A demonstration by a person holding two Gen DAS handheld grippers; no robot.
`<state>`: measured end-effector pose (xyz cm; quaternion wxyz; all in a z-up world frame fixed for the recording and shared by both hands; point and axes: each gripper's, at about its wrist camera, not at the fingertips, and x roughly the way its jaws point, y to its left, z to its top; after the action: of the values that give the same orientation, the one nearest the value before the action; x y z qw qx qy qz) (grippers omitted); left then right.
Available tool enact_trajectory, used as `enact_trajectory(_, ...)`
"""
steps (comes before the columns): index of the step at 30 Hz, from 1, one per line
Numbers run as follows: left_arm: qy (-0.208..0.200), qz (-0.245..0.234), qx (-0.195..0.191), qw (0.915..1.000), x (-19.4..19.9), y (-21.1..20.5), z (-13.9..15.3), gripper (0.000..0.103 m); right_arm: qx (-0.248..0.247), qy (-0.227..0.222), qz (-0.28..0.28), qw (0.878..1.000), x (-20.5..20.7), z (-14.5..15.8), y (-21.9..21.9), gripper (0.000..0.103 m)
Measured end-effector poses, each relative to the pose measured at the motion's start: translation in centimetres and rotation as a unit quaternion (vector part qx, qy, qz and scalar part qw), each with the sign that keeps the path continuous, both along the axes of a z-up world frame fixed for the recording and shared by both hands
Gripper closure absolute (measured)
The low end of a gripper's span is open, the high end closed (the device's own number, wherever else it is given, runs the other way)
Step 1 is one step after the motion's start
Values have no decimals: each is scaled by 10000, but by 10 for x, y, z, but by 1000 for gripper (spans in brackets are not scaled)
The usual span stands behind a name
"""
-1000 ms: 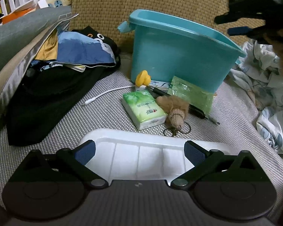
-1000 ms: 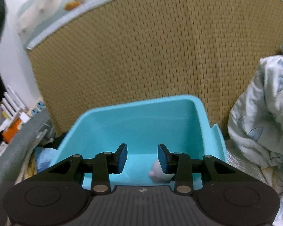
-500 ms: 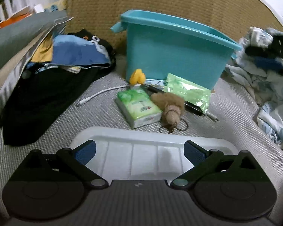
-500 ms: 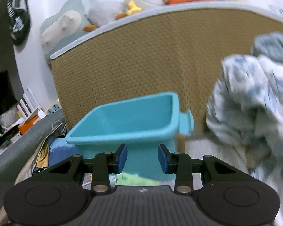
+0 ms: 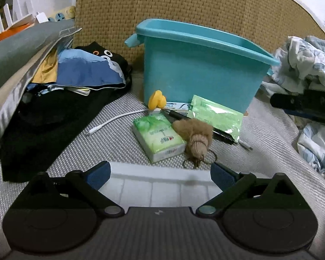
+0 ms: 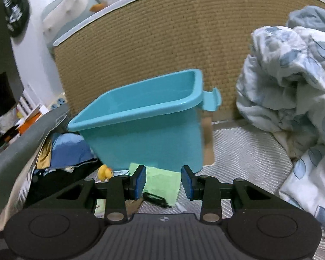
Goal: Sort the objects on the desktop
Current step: 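Reach the left gripper to the green tissue pack and grasp it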
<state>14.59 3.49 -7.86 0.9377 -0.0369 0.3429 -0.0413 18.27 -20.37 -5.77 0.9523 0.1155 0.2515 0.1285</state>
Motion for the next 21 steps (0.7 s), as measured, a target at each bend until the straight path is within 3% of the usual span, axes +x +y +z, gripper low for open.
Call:
enact_trajectory(3, 86, 71, 147, 9998, 17, -4, -2, 3, -201, -91, 51, 9997, -2, -2, 7, 62)
enact_trajectory(15, 439, 112, 621, 9970, 68, -21, -16, 6, 282, 99, -100, 9995, 1, -5, -10, 62)
enact_trajectory(21, 616, 302, 439, 9967, 80, -15, -23, 12, 475, 185, -126, 9986, 2, -7, -16, 62)
